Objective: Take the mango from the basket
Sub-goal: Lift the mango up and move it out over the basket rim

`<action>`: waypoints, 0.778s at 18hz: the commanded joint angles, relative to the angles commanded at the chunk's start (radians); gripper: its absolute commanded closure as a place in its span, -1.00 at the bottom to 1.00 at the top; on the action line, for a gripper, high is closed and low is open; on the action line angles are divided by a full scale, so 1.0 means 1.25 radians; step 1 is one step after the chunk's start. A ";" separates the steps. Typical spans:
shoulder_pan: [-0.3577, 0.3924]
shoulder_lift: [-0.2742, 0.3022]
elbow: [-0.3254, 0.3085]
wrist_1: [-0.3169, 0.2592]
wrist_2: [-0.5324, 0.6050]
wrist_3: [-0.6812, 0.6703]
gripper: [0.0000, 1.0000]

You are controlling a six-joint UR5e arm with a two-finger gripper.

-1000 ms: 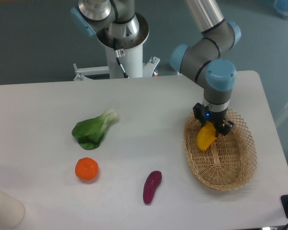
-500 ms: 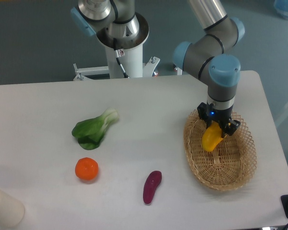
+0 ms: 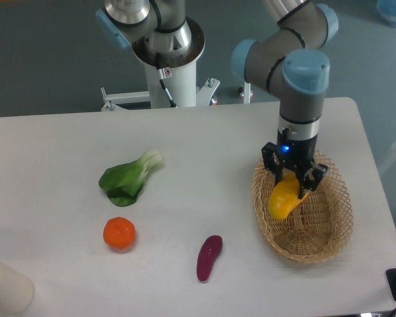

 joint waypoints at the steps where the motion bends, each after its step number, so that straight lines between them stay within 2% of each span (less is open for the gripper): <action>1: -0.007 0.001 0.001 0.000 -0.016 -0.026 0.05; 7: -0.023 0.034 -0.009 0.000 -0.027 -0.049 0.05; 14: -0.026 0.037 -0.010 0.000 -0.028 -0.049 0.05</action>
